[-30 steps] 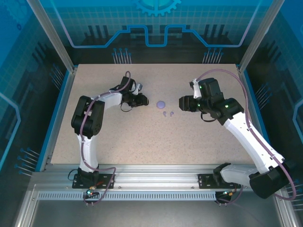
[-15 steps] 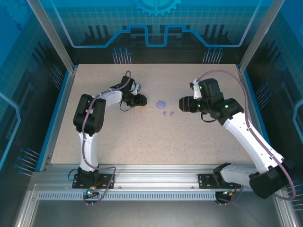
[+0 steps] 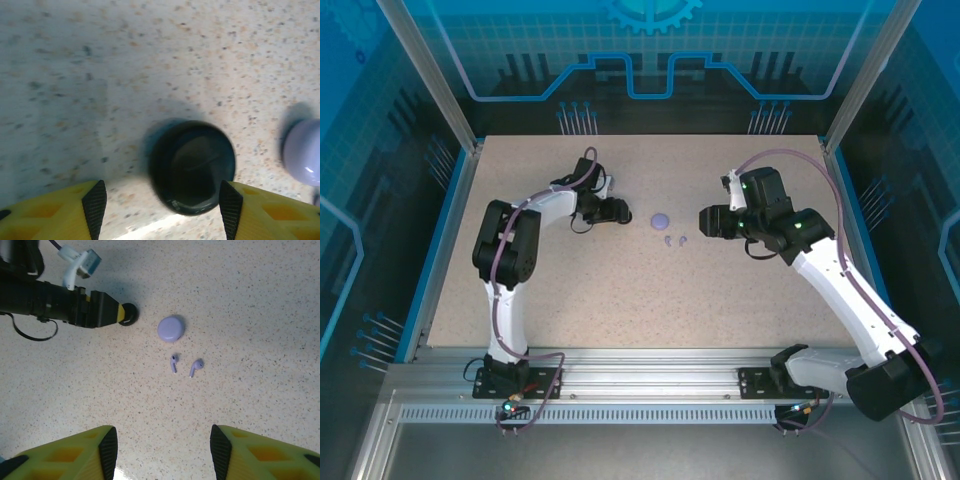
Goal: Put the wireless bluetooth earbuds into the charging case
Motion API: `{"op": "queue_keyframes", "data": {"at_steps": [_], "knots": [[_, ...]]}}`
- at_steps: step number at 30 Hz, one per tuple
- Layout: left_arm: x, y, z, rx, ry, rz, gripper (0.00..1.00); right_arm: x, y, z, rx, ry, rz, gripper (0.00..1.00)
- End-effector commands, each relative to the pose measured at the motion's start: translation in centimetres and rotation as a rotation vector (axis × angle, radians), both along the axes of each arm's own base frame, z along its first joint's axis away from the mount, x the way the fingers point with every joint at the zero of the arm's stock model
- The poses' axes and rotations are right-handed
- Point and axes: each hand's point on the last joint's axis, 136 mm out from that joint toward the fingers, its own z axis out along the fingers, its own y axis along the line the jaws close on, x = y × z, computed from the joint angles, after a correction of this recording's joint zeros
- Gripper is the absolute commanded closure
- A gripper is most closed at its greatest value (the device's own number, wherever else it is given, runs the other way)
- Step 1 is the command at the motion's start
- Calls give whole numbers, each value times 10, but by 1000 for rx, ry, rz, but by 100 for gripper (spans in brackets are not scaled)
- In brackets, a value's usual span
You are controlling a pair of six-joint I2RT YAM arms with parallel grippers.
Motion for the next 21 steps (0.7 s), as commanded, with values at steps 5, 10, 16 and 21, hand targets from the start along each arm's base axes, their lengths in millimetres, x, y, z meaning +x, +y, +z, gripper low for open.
{"op": "queue_keyframes", "data": {"at_steps": [5, 10, 16, 21], "knots": [[-8, -11, 74, -129, -140, -35, 39, 4, 11, -21, 19, 75, 57, 45], [-7, -31, 101, -296, -189, 11, 42, 16, 24, -39, 34, 116, 89, 45], [-18, -45, 92, -335, -74, 109, 45, 38, 37, -65, 47, 162, 133, 45], [-43, -73, 79, -421, 69, 97, 45, 68, 41, -90, 60, 230, 150, 47]]}}
